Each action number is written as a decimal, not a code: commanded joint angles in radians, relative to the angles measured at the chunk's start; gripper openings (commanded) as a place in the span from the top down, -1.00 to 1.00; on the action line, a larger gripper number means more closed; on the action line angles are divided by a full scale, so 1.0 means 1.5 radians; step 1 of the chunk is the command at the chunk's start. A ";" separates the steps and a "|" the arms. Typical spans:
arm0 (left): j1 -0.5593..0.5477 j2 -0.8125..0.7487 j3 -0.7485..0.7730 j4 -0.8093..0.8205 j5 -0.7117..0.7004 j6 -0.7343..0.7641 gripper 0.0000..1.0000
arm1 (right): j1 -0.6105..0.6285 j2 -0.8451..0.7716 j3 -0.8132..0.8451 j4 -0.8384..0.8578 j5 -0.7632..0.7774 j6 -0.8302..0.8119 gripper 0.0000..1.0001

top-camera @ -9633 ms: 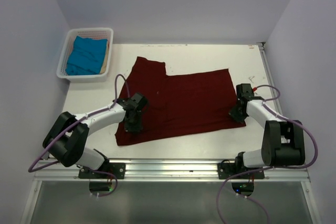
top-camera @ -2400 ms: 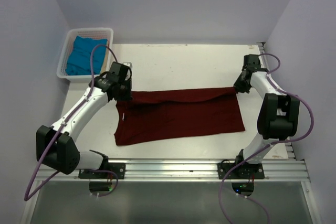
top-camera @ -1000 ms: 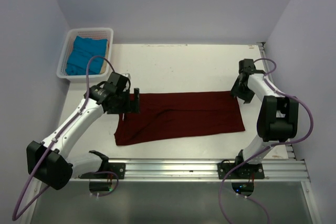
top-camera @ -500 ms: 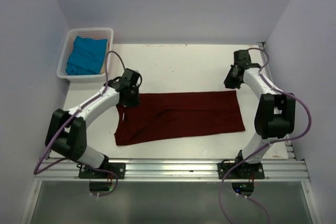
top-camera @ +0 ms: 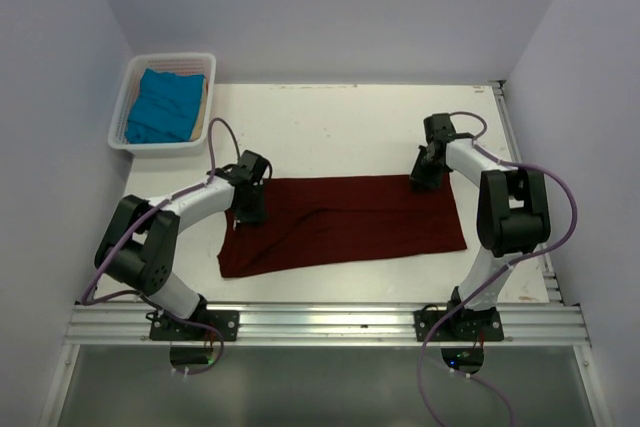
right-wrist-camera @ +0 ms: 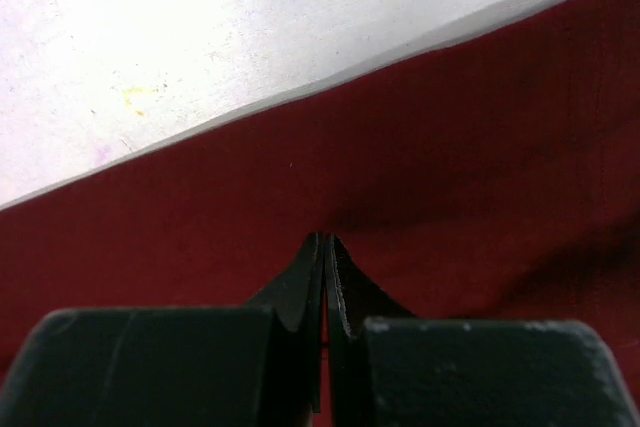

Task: Fold and stack the t-shirts
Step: Fold the tshirt

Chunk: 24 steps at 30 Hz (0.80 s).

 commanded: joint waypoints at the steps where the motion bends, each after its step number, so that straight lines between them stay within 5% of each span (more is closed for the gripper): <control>1: -0.002 0.023 -0.018 0.053 -0.004 -0.019 1.00 | 0.004 0.012 -0.001 0.018 -0.006 0.007 1.00; 13: 0.001 0.171 0.064 0.111 -0.047 -0.029 1.00 | 0.008 0.063 -0.034 0.045 0.039 0.002 1.00; 24: 0.073 0.410 0.435 0.038 -0.037 0.001 1.00 | 0.009 0.041 -0.047 0.020 0.085 -0.010 1.00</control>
